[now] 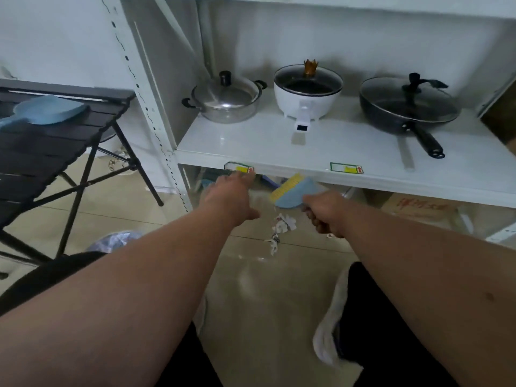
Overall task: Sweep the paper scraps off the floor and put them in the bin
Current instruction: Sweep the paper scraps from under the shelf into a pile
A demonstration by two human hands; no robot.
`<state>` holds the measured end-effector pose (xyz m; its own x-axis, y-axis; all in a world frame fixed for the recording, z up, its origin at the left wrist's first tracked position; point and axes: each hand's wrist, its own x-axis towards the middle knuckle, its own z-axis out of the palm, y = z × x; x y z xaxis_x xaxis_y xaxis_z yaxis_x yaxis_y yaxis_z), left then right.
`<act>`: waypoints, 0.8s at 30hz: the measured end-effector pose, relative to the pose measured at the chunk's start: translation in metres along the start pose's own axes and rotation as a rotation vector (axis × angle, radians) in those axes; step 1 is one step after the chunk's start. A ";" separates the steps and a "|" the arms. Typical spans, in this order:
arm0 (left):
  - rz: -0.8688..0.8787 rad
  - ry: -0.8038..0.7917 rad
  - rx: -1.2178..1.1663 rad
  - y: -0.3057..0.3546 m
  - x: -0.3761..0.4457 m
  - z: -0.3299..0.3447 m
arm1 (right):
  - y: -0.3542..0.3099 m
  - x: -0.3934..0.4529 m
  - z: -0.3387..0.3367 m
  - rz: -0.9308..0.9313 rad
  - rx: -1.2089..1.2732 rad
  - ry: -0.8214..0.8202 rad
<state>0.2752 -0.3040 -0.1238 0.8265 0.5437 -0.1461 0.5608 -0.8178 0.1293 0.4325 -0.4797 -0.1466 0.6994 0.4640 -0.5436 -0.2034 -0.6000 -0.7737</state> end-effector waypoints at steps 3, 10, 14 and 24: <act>0.037 -0.098 0.079 -0.002 0.038 0.036 | 0.022 0.046 0.001 0.104 -0.063 0.018; 0.136 -0.305 0.130 -0.013 0.119 0.149 | 0.100 0.149 0.032 0.335 0.068 -0.024; 0.080 -0.463 0.120 -0.026 0.160 0.211 | 0.120 0.211 0.051 0.386 0.123 -0.001; 0.028 -0.626 0.108 -0.039 0.220 0.297 | 0.138 0.335 0.091 0.375 -0.003 -0.100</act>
<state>0.4202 -0.2085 -0.4520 0.6372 0.3354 -0.6939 0.5047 -0.8621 0.0467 0.5764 -0.3481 -0.4647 0.5069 0.2734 -0.8175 -0.4303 -0.7415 -0.5147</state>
